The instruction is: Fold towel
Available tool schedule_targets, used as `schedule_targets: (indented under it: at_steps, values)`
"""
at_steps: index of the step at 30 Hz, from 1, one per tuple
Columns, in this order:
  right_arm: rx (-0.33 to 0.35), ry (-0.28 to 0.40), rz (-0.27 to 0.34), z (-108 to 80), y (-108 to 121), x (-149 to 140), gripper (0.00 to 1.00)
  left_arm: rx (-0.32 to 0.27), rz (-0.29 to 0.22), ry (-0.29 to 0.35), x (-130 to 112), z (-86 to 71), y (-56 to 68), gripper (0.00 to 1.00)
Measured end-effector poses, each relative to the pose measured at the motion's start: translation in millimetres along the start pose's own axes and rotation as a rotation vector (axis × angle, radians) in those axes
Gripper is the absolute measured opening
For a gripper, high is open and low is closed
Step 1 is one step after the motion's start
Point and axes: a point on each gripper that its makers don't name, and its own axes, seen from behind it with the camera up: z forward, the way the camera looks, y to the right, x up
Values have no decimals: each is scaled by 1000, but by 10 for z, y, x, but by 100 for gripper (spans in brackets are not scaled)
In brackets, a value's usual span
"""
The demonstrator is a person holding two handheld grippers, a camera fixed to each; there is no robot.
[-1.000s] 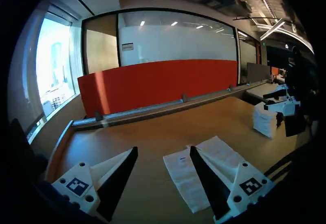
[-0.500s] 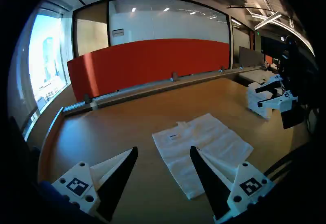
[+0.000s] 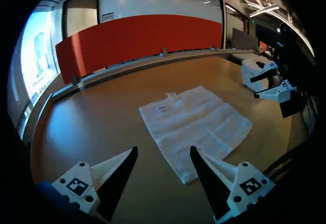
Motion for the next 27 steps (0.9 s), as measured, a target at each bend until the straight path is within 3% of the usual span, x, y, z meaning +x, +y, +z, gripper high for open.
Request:
schedule_targets:
  at_steps: [12, 27]
  values:
    - [43, -93, -4, 130, -148, -448, 100, -69, 15, -91, -368, 202, 207, 95]
    - [100, -178, -14, 206, -347, -834, 100, -136, 51, -199, -815, 332, 465, 95]
